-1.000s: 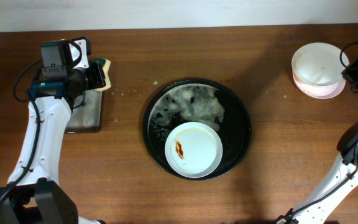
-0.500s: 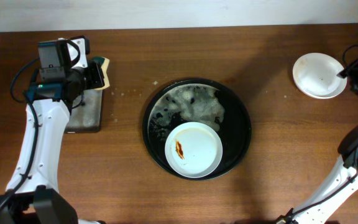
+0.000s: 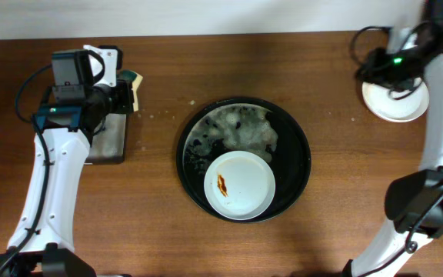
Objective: Clean dirty plates on tray and stack at the side
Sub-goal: 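Lower the white plate onto the pink plate and release, then reach the right gripper to the remaining white plate rim and grasp it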
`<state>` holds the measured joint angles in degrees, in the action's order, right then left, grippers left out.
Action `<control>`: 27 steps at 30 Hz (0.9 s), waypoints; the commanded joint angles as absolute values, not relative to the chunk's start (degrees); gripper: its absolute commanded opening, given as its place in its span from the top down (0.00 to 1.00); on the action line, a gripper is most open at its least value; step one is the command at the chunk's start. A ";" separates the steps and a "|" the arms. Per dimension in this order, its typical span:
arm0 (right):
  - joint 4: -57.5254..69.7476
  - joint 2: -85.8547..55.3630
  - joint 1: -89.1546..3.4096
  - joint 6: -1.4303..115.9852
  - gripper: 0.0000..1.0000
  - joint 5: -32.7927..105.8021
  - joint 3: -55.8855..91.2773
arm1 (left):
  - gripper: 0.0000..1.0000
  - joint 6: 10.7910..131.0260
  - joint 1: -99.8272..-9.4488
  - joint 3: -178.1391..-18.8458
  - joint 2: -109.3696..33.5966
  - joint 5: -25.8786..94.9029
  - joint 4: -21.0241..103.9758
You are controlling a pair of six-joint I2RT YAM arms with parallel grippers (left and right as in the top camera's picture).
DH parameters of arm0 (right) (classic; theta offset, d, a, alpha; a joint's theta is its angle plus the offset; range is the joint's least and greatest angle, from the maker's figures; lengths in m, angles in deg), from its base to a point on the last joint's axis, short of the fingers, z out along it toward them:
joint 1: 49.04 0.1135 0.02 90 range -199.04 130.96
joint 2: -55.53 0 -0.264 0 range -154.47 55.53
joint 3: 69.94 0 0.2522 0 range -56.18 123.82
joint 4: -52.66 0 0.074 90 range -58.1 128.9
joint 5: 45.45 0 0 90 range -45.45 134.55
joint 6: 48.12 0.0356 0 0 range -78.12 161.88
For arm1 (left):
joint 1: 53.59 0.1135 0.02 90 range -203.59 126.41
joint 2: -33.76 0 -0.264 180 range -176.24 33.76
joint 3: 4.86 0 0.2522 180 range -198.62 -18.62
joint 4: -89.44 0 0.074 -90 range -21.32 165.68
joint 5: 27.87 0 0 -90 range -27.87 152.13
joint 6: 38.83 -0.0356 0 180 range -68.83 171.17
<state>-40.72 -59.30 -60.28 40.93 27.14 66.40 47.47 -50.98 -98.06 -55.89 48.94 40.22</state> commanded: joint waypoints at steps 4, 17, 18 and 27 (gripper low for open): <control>-40.21 -59.47 -47.67 34.57 0.53 27.27 56.24 | 0.99 43.84 -51.20 -98.16 -54.55 49.00 40.24; -19.49 -45.64 -33.29 39.38 0.51 36.69 21.97 | 0.99 43.34 -51.20 -98.16 -54.55 48.87 40.22; -15.19 -42.75 -33.35 39.38 0.51 36.67 17.01 | 0.99 43.34 -51.20 -98.16 -54.55 48.87 40.24; -3.17 -40.09 -29.51 39.14 0.58 36.67 4.11 | 0.99 43.38 -51.20 -98.16 -54.55 48.87 40.22</control>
